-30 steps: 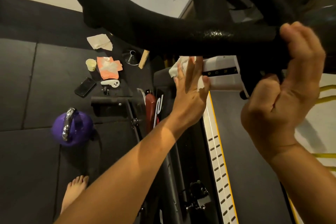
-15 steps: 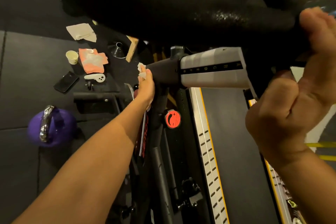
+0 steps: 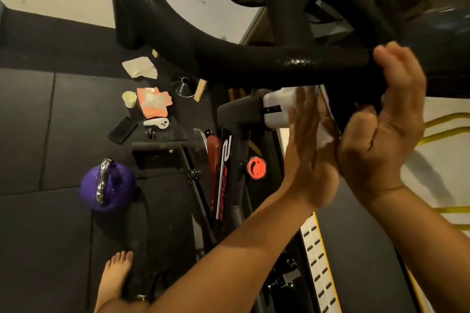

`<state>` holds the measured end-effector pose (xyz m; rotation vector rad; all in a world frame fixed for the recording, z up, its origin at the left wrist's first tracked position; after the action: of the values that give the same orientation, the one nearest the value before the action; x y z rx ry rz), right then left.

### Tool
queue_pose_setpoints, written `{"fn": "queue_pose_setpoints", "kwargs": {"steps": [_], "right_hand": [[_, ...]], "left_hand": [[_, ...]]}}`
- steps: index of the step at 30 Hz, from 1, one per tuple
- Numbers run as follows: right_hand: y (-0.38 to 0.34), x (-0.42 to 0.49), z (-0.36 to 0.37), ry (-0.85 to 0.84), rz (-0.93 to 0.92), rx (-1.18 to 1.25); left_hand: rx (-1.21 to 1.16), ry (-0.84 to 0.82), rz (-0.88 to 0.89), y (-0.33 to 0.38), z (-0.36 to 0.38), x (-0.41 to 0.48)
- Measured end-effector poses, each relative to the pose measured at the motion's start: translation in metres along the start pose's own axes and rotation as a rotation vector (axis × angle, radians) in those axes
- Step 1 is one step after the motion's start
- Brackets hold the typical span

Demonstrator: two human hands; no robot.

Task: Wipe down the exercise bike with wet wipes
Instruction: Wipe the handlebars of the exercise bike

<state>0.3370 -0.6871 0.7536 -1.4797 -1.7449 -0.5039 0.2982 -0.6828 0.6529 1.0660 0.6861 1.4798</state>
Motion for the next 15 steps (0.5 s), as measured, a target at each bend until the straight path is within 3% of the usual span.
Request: {"fn": "queue_pose_setpoints", "kwargs": {"steps": [5,9,11,15], "right_hand": [[-0.001,-0.001,-0.002,-0.030,0.006,0.010],[0.004,0.000,0.000,-0.030,0.007,0.020],[0.005,0.000,0.000,-0.036,0.012,0.034],[0.001,0.001,-0.003,-0.099,0.041,-0.012]], "left_hand": [[0.025,-0.004,-0.063,-0.017,-0.022,0.012],[0.176,0.052,-0.183,-0.018,-0.030,0.028],[0.373,-0.038,-0.186,0.001,-0.019,0.009],[0.437,-0.332,-0.263,0.027,-0.014,-0.032]]}}
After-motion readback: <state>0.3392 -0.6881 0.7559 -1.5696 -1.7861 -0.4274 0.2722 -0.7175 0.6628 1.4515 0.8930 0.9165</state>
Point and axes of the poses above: each hand's wrist, its own x-axis towards the middle knuckle, its own z-axis out of the palm, y = z × x, the point moved 4 cm from there along x, towards the middle knuckle, and after that the axes turned 4 degrees about y, right-handed, at the moved point
